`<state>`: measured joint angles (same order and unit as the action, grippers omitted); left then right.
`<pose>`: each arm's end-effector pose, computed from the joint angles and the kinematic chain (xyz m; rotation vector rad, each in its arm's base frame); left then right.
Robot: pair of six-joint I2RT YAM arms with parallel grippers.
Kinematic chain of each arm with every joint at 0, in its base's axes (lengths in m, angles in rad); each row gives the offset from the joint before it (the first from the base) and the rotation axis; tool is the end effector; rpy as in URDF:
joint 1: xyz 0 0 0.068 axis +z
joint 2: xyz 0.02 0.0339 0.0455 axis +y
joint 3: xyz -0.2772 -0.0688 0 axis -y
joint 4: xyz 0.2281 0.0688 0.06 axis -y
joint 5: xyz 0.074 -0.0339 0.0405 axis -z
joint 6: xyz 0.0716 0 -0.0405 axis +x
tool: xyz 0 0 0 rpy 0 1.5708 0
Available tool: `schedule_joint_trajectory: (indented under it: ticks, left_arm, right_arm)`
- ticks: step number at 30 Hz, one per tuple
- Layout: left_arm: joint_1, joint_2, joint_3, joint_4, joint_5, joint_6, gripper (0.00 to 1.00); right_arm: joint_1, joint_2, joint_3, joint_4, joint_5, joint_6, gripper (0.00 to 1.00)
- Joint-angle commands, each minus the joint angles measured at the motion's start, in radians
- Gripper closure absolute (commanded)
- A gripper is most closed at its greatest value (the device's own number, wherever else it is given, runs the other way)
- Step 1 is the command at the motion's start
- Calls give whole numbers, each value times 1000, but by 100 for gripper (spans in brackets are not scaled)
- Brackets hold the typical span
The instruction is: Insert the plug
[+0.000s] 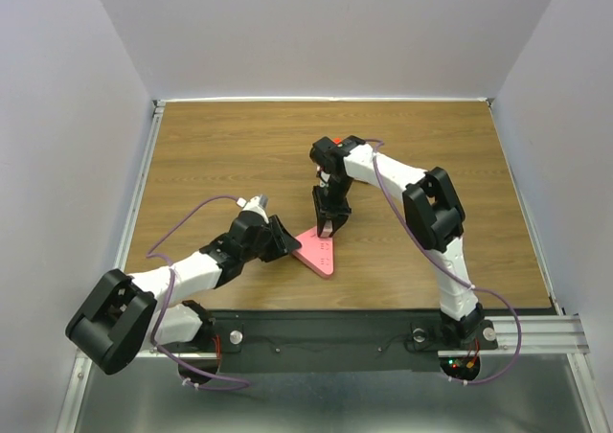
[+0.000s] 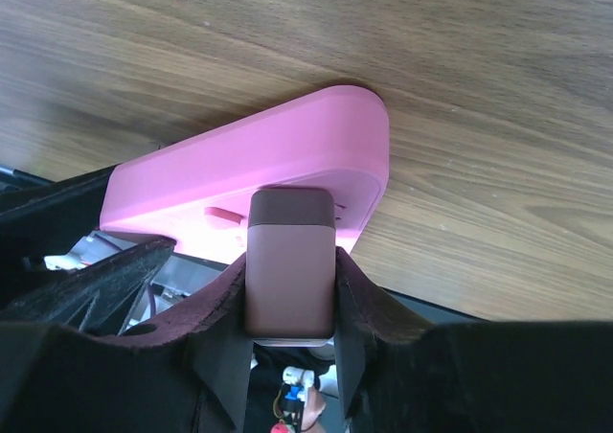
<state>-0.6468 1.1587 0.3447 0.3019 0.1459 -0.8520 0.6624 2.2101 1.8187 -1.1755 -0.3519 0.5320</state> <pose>0.1816 -0.1502 0.1719 -0.1351 2.2541 -1.0198 0.3157 0.2776 0.1632 0.1910 -2.9095 -0.4319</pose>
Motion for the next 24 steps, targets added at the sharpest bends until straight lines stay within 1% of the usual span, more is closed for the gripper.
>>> schedule_joint_trajectory:
  ticks: [1,8,11,12,14,15,17,18,20,21,24]
  left_arm:
    - [-56,9,59,72,54,100,100]
    - [-73,3,68,63,40,100,100]
    - [-73,-8,68,57,34,100,100]
    - [-73,-8,66,52,31,97,100]
    - [-73,-16,62,49,24,91,100]
    - [-73,-17,54,48,21,88,100]
    - [-68,-22,50,40,12,80,100]
    - [-67,-27,47,40,14,80,100]
    - [-63,-31,45,34,12,79,100]
    - [-62,-33,43,36,12,77,100]
    - [-57,-33,42,29,12,74,100]
  right_arm:
    - [43,154,-32,258,248,-30,100]
    - [65,155,5,258,269,6,99]
    - [65,155,25,258,280,13,95]
    - [66,157,34,260,277,13,91]
    - [66,157,37,258,272,13,86]
    - [66,154,36,258,269,11,79]
    - [66,142,31,258,265,6,73]
    - [66,123,28,258,264,3,67]
    - [66,89,24,258,269,2,61]
    - [66,74,24,258,269,2,56]
    - [66,37,34,258,271,5,48]
